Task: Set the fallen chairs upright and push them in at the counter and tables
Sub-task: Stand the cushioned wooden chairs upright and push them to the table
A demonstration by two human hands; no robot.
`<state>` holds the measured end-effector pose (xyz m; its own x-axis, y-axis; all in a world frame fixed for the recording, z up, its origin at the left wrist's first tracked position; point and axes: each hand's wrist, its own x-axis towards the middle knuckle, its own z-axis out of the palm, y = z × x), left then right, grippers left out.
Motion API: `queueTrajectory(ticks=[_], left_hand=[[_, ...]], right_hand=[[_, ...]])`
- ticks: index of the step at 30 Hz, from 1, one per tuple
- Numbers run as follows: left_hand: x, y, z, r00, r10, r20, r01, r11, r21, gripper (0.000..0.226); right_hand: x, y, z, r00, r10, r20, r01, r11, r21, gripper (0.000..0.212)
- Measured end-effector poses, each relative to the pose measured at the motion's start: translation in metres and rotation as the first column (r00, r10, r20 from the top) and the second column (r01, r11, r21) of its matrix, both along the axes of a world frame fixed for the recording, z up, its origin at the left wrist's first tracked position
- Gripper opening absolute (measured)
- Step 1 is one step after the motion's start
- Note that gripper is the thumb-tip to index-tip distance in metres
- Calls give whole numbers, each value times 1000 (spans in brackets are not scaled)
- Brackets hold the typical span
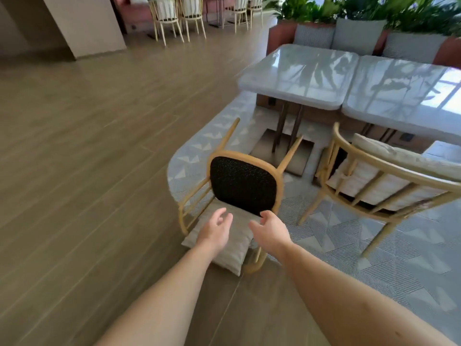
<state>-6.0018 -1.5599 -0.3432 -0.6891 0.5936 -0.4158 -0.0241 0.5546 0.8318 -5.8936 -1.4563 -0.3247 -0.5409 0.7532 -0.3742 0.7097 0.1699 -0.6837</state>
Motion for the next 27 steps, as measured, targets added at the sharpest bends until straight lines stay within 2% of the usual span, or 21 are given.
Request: queueTrajectory(ticks=[4, 9, 20, 27], left_hand=[[-50, -56, -2, 1000, 25, -12, -25, 999, -20, 43], [-83, -71, -12, 1000, -21, -12, 21, 998, -57, 42], [-181, -27, -55, 995, -99, 34, 101, 993, -55, 41], [-226, 0, -94, 989, -146, 14, 147, 986, -78, 38]], right_hand=[[-54, -56, -5, 1000, 20, -13, -20, 1000, -19, 62], [-92, -70, -17, 999, 12, 33, -10, 999, -37, 61], [-186, -41, -62, 997, -69, 35, 73, 991, -113, 58], [-226, -23, -97, 991, -112, 67, 120, 986, -119, 58]])
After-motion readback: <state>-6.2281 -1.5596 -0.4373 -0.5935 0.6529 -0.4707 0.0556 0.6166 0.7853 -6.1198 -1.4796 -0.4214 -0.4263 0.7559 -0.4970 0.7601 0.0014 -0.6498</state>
